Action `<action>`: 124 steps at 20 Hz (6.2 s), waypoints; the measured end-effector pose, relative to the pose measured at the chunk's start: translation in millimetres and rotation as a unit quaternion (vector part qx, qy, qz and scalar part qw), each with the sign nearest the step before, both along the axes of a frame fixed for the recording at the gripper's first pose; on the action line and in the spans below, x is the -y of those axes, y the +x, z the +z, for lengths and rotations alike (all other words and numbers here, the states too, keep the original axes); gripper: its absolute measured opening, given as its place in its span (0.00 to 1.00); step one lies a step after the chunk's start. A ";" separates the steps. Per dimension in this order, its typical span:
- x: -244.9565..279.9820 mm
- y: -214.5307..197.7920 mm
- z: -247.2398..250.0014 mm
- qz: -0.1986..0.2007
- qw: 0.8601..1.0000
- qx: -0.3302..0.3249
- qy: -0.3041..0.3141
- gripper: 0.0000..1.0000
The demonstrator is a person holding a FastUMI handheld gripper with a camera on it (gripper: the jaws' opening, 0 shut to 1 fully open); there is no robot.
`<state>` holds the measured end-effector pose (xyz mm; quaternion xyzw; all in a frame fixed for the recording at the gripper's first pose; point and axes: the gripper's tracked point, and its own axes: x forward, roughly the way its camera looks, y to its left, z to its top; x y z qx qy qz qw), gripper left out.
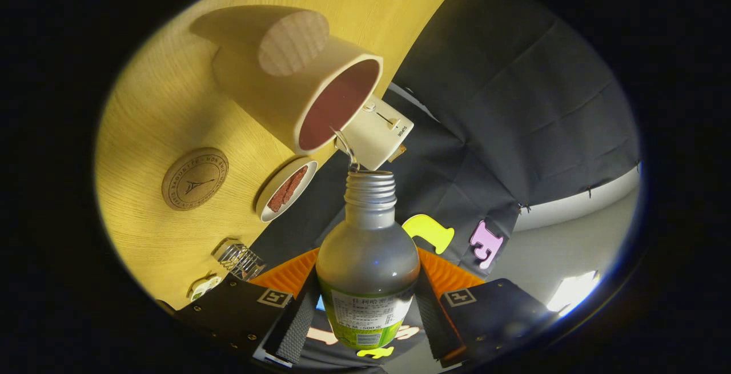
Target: Take the bottle from table, then pour the juice into the cup, finally place the bottle on the coaster
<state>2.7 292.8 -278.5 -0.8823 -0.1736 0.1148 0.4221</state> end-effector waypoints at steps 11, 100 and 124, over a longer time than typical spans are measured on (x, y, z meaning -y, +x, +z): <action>-8.7 -5.2 -4.1 0.008 1.000 0.004 -0.021 0.81; 60.1 70.7 -42.2 -0.172 0.382 -0.373 0.828 0.81; 38.3 84.1 -81.1 -0.121 0.438 -0.358 0.816 0.82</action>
